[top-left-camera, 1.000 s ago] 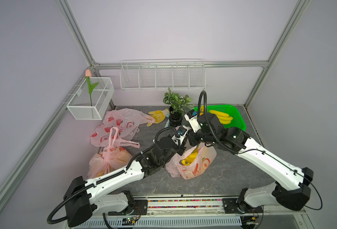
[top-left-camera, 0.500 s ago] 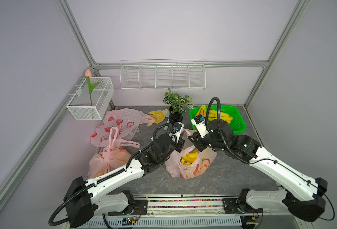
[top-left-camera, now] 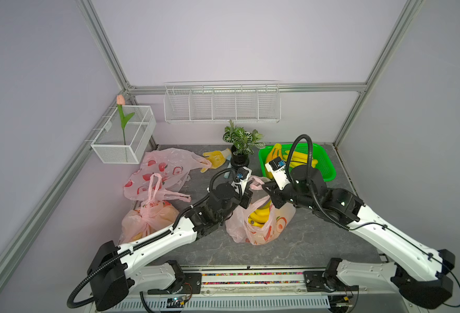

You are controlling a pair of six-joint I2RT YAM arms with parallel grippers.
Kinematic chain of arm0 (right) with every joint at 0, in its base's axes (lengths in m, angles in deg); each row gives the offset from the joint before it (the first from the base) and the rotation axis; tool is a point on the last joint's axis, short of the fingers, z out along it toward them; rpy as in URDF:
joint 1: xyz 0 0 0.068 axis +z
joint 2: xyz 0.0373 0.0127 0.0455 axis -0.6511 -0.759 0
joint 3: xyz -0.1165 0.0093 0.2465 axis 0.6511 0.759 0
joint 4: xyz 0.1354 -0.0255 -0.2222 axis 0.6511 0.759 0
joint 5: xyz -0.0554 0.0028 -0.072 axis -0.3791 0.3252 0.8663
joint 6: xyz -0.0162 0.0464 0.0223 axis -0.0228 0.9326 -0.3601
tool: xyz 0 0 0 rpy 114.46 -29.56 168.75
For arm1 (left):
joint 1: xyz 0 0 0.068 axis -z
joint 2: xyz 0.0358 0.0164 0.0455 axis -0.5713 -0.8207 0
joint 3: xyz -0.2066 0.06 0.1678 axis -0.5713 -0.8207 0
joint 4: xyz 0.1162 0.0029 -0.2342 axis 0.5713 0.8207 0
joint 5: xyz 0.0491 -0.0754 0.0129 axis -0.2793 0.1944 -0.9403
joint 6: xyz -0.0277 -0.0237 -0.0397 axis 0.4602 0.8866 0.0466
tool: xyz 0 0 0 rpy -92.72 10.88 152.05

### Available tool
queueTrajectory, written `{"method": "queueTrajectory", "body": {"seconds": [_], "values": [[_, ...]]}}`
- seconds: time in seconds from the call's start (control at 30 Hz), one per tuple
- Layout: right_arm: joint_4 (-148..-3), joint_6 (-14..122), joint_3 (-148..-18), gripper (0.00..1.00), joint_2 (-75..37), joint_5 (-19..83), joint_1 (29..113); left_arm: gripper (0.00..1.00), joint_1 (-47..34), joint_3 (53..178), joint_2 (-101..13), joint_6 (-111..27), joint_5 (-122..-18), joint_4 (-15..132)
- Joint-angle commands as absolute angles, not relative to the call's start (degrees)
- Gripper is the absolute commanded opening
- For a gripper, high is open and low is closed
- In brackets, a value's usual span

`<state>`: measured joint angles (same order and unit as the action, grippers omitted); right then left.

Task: Place the banana into a plastic bag & tie a knot
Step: Adjust the plastic bag at the center of the board.

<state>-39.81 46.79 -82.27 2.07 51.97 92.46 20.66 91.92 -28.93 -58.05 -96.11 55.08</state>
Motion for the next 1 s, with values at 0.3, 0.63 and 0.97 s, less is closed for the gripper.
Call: {"method": "queueTrajectory", "body": {"seconds": [0.3, 0.63, 0.97], "values": [[-38.8, 44.0, -93.2, 0.07, -2.7, 53.9, 92.2, 0.32, 20.4, 88.8, -18.7, -59.7, -87.5, 57.7], [-39.2, 42.4, -96.8, 0.07, -6.5, 50.4, 92.8, 0.97, 20.3, 88.8, -14.0, -60.9, -87.7, 57.9], [-38.8, 42.5, -99.0, 0.07, -7.0, 47.8, 93.9, 1.0, 20.3, 90.8, -20.7, -64.7, -89.4, 56.8]]}}
